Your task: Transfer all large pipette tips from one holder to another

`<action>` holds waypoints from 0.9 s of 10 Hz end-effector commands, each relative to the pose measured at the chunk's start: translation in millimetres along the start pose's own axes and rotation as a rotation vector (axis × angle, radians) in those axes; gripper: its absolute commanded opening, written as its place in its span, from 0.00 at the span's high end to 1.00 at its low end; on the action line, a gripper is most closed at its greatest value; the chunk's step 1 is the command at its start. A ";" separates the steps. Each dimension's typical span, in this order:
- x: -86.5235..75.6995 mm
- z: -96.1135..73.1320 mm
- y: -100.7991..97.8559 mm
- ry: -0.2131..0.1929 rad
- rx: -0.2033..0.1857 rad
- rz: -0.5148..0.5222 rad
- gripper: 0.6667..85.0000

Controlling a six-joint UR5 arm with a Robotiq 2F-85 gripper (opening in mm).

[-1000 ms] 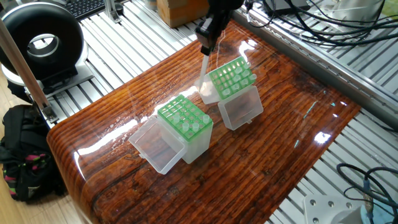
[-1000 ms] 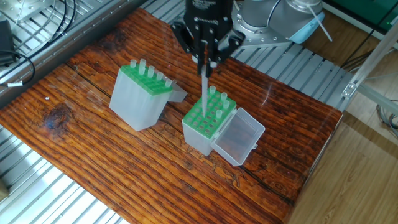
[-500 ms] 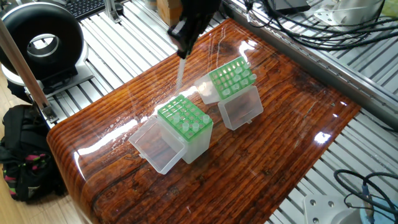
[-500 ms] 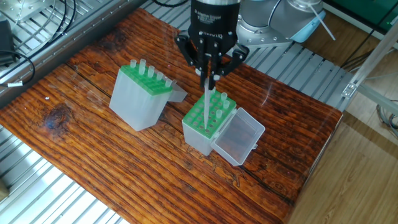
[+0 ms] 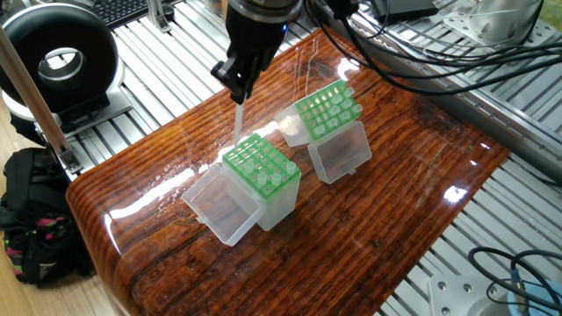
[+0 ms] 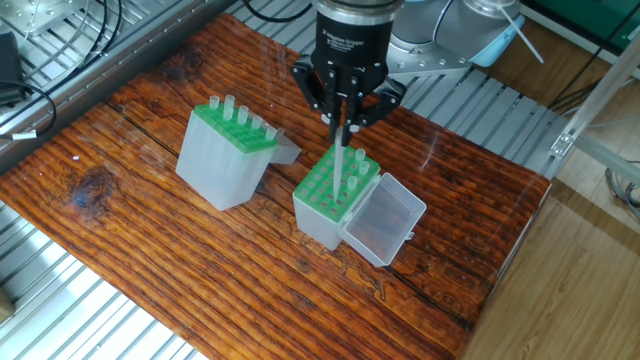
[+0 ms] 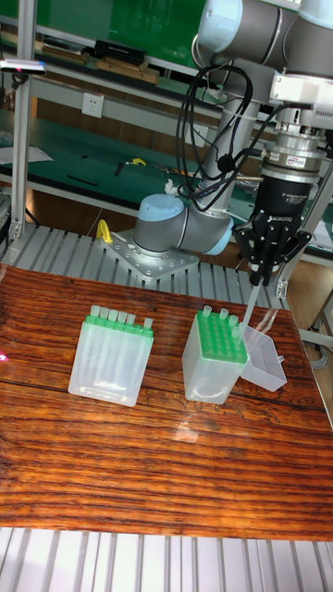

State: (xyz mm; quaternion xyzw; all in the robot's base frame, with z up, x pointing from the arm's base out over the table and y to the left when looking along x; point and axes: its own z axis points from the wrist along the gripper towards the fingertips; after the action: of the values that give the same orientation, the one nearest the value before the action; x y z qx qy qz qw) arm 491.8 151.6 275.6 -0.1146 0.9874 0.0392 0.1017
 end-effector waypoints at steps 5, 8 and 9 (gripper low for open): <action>15.4 0.2 6.8 0.041 -0.008 -0.012 0.85; 15.3 -2.3 9.6 0.035 -0.016 -0.013 0.85; 14.9 -2.3 9.4 0.033 -0.015 -0.015 0.85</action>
State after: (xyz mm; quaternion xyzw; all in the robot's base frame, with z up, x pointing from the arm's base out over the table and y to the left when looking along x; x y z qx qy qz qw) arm 476.3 153.6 272.6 -0.1225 0.9883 0.0368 0.0834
